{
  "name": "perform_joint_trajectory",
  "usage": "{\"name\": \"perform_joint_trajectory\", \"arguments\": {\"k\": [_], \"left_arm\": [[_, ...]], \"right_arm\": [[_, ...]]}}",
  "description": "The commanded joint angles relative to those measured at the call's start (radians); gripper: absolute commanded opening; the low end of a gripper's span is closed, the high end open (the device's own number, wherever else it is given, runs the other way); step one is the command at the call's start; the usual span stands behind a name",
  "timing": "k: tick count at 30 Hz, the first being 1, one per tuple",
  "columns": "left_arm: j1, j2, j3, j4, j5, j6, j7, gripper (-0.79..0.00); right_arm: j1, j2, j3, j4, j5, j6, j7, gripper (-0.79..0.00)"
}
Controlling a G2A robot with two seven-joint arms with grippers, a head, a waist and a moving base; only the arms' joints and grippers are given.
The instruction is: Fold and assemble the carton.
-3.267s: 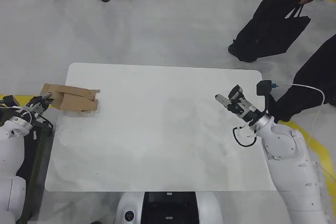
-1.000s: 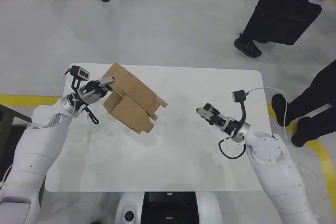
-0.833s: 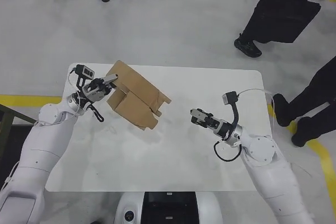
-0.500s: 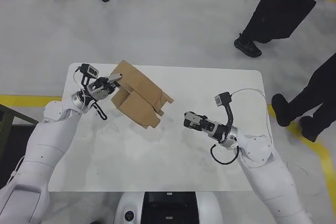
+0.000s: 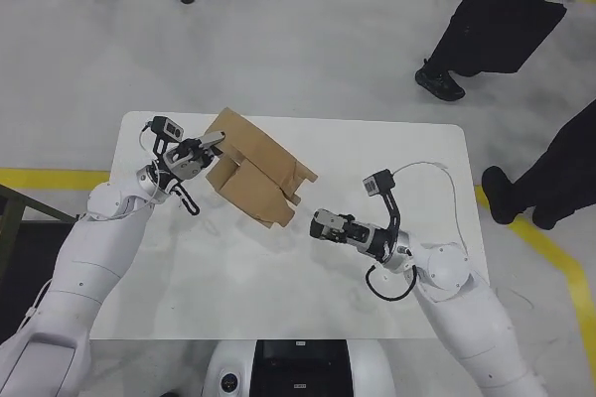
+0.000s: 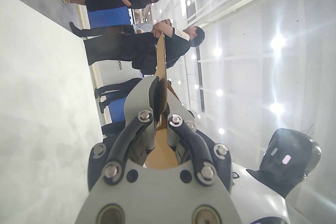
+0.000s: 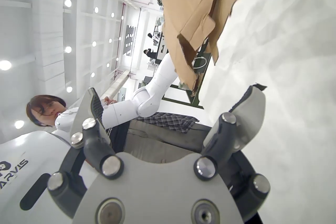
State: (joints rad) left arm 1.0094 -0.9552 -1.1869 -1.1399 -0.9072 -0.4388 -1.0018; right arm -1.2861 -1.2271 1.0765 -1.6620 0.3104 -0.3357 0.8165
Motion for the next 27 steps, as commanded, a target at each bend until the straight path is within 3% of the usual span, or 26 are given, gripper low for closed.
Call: {"name": "perform_joint_trajectory", "arguments": {"k": [1, 8, 17, 27], "left_arm": [[0.006, -0.005, 0.007, -0.012, 0.001, -0.001, 0.01, -0.785], [0.015, -0.016, 0.006, -0.015, 0.008, -0.006, 0.02, -0.785], [0.02, -0.023, -0.024, 0.003, 0.008, -0.008, 0.016, -0.785], [0.025, -0.034, -0.039, 0.002, 0.016, -0.002, 0.008, -0.785]], "right_arm": [[0.008, -0.006, -0.034, 0.009, 0.014, -0.009, 0.009, 0.0], [0.035, -0.019, -0.096, 0.045, 0.003, -0.054, -0.011, 0.0], [0.028, -0.018, -0.08, 0.04, -0.008, -0.083, -0.055, -0.003], [0.047, -0.024, -0.081, 0.058, 0.034, -0.077, -0.083, -0.086]]}}
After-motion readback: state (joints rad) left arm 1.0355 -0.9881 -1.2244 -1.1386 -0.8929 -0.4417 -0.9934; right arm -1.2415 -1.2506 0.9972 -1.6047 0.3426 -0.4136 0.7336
